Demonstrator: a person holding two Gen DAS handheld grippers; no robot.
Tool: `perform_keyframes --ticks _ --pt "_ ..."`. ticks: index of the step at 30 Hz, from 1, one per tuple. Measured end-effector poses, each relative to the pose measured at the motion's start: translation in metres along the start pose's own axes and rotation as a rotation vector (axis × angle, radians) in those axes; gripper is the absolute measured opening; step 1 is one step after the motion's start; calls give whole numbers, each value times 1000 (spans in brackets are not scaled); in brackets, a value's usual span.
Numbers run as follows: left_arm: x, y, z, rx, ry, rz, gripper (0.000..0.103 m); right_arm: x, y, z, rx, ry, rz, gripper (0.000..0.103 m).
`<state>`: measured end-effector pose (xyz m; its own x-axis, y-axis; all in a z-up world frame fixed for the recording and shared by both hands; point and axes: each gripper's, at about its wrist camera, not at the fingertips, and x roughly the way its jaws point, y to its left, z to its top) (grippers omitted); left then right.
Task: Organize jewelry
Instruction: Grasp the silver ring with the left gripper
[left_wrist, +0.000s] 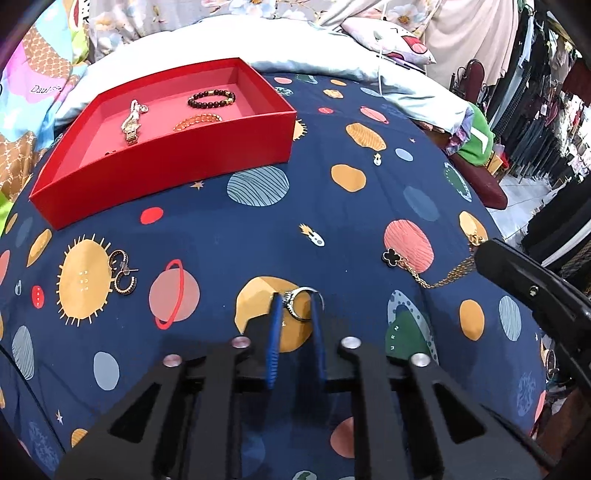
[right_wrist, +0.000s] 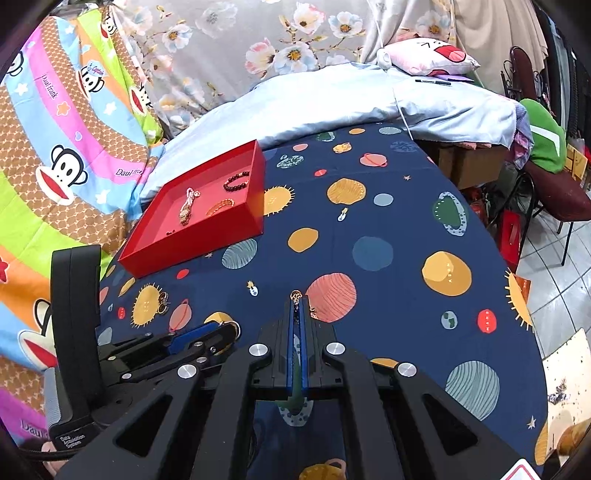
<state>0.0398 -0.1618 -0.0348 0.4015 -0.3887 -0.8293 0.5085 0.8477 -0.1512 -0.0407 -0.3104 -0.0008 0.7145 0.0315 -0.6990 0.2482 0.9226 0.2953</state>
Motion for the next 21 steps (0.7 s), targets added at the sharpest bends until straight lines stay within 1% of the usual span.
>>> perform_keyframes --ticks 2,8,12,17,18,19,20,21 --pt "-1 1 -1 0 3 -5 5 1 2 0 -1 1 2 2" --pt "-11 9 -5 -11 -3 -27 1 -2 8 2 -13 -7 7 2" --pt "-19 16 -6 -25 -13 -38 0 -1 11 3 -18 -6 11 2" --pt "-18 16 -6 -44 -5 -61 1 -1 14 2 -22 -4 16 2" --pt "-17 14 -5 -45 -5 -63 3 -2 14 1 -22 -4 17 2" --pt "-16 12 -5 -42 -3 -66 9 -2 14 1 -22 -4 18 2" --pt "-15 10 -4 -43 -2 -64 21 -2 14 1 -22 -3 18 2" --pt "-13 7 -3 -45 1 -58 27 -2 14 1 -21 -4 17 2"
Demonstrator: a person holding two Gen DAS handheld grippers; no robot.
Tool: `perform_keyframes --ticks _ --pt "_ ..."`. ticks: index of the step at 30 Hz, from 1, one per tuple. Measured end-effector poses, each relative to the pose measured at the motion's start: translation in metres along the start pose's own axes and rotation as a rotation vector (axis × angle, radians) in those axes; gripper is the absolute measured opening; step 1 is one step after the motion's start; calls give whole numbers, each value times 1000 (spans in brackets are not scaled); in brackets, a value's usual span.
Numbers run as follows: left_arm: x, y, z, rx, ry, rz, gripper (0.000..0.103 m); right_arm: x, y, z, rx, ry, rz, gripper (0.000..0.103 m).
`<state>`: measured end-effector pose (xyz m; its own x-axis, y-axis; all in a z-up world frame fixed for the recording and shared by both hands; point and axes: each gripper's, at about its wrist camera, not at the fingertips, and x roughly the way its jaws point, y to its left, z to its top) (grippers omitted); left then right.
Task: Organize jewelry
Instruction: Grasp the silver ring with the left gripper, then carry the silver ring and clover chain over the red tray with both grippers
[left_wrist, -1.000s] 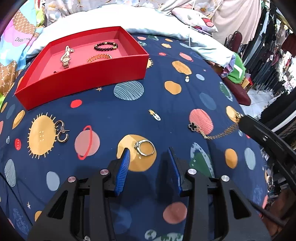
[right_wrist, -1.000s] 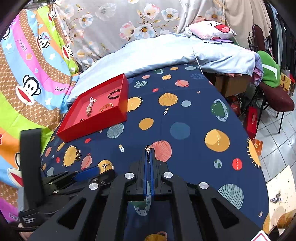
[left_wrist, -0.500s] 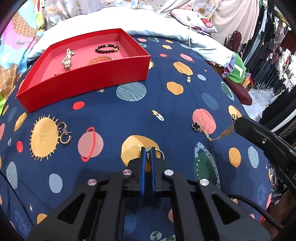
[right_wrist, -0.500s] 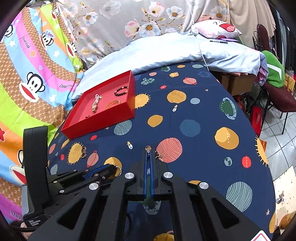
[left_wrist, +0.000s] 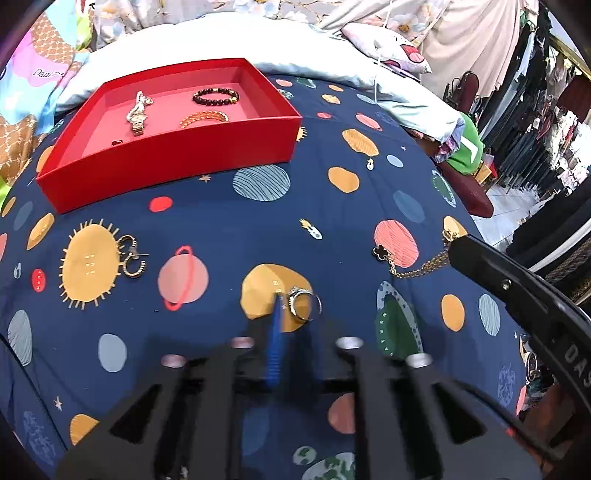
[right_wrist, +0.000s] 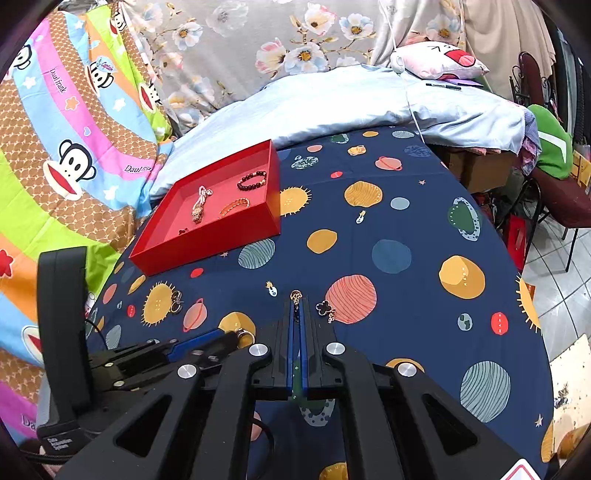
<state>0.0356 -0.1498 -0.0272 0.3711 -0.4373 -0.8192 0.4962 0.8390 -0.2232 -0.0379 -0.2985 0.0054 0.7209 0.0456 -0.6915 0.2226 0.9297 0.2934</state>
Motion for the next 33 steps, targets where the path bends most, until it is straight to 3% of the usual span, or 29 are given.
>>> perform_keyframes --ticks 7,11,12,25,33 --pt "13 -10 1 19 -4 48 28 0 -5 0 10 1 2 2" --pt "14 -7 2 17 -8 58 8 1 -5 -1 11 5 7 2" --pt "14 -5 2 11 -2 48 7 1 -4 -2 10 7 9 2" --pt "-9 6 -3 14 -18 20 6 2 6 1 -12 7 24 2" --pt "-41 23 5 -29 -69 28 6 1 22 10 -50 -3 39 2"
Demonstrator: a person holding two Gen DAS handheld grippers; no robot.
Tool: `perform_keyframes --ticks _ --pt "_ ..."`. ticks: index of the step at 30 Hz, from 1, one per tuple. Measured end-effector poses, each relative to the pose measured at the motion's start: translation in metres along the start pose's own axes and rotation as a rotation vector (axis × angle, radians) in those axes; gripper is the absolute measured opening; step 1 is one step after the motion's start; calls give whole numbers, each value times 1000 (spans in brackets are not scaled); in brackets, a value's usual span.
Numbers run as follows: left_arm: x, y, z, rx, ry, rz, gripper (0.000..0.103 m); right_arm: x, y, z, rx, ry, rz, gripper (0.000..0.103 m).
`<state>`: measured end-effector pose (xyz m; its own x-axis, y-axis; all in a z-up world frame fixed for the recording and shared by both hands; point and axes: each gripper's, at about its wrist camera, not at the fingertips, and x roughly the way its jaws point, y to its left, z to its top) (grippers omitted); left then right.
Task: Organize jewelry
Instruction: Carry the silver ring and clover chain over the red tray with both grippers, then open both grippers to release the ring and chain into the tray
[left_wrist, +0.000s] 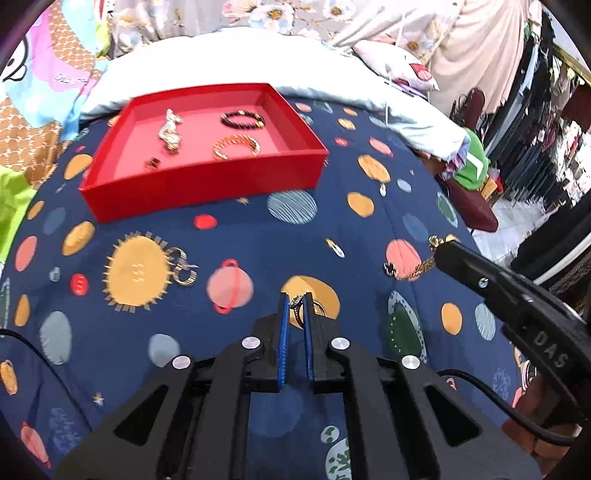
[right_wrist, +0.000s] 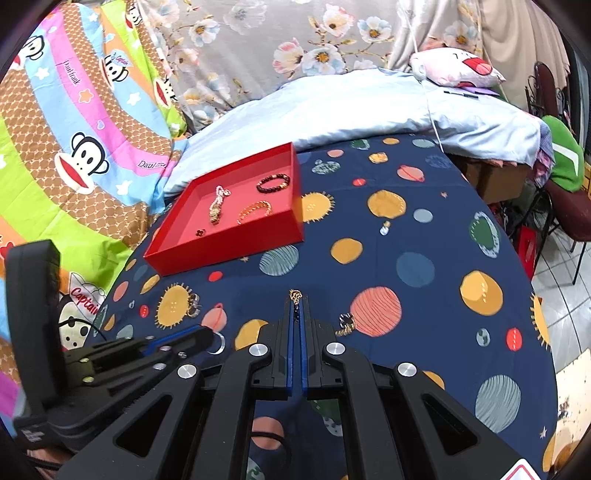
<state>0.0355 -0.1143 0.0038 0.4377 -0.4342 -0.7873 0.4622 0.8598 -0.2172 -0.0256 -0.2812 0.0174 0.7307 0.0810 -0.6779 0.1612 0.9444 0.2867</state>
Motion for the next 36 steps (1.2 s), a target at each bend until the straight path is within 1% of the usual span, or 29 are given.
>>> perform_keyframes --ticks 5,10,14,18,23,26,28,32,36 --pt "-18 16 10 -34 -34 11 6 4 16 15 -37 -15 24 2" --pt "-32 33 30 -59 -87 27 6 12 40 39 -88 -37 70 2" --pt "-40 50 54 -75 -133 40 6 18 57 65 -121 -63 112 2" --pt "-50 66 88 -74 -195 63 6 26 72 99 -142 -87 158 2" --pt "-51 82 127 -71 -236 72 6 52 93 142 -178 -91 172 2" --pt "-43 91 148 -61 -243 90 6 75 101 161 -190 -75 168 2" --pt "-33 100 159 -66 -231 92 6 94 104 171 -187 -60 167 2" --pt "-11 117 179 -81 -204 84 6 124 110 182 -195 -34 157 2" --pt "14 132 193 -100 -175 93 6 158 116 186 -199 3 151 2"
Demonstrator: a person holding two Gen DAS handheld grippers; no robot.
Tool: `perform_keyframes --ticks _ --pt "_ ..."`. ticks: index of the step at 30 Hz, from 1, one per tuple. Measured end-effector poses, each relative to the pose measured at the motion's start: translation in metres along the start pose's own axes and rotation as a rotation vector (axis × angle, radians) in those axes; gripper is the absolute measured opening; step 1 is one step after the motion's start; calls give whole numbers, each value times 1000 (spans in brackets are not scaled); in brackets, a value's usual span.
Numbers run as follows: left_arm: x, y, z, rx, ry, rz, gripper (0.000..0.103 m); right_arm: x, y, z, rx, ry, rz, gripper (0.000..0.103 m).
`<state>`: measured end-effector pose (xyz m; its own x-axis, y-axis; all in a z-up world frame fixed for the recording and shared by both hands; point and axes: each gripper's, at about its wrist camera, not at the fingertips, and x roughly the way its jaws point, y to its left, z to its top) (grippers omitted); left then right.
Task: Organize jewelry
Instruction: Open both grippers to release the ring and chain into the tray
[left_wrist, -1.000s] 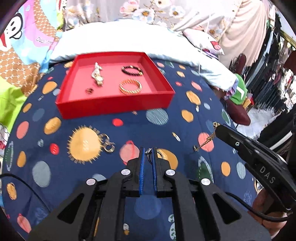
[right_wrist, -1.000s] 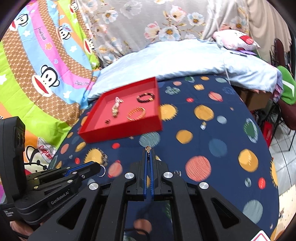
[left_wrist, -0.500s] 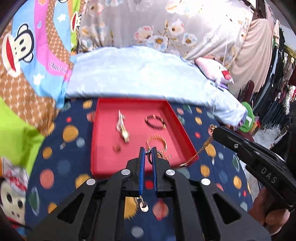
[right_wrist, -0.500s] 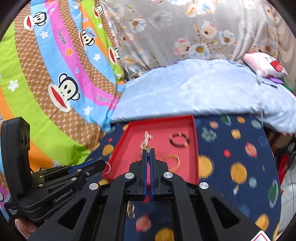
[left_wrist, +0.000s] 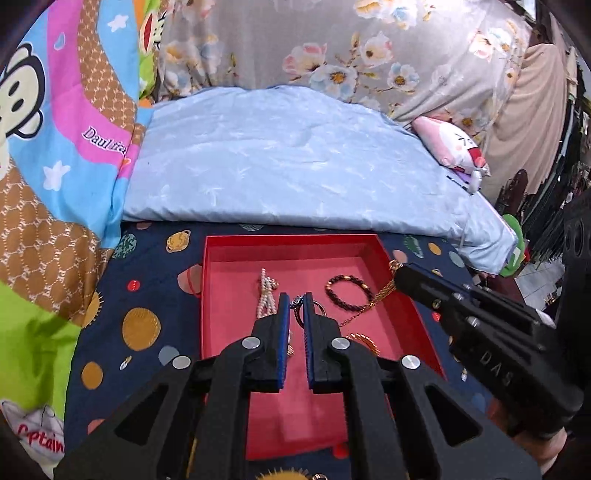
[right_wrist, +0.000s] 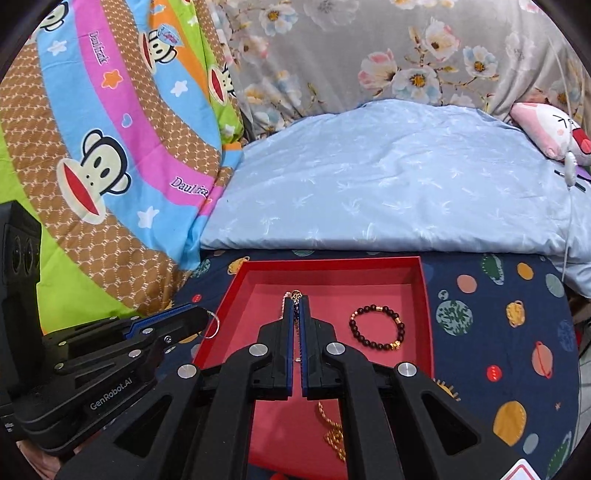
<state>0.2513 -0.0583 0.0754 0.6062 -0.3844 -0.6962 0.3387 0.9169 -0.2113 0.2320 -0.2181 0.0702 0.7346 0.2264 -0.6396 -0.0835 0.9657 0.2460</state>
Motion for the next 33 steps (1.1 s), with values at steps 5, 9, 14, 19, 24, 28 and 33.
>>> perform_keyframes --ticks 5,9,14,19,24,28,33 --pt "27 8 6 -3 28 17 7 31 1 -2 -16 41 -12 2" --pt "41 20 8 -44 41 48 7 40 3 -1 -42 42 -35 3" --pt "39 31 7 -94 37 73 25 26 5 -2 -48 -1 -54 8" --pt "20 36 2 -111 8 80 32 -5 0 -9 -4 -43 -27 10" --pt "0 33 -8 -118 -4 71 32 -36 1 -24 17 -68 -26 10" --pt "-15 26 -20 -110 -12 73 33 -55 3 -42 38 -75 -30 16" --pt "-33 19 -37 -106 -10 62 35 -73 3 -69 73 -62 -24 19"
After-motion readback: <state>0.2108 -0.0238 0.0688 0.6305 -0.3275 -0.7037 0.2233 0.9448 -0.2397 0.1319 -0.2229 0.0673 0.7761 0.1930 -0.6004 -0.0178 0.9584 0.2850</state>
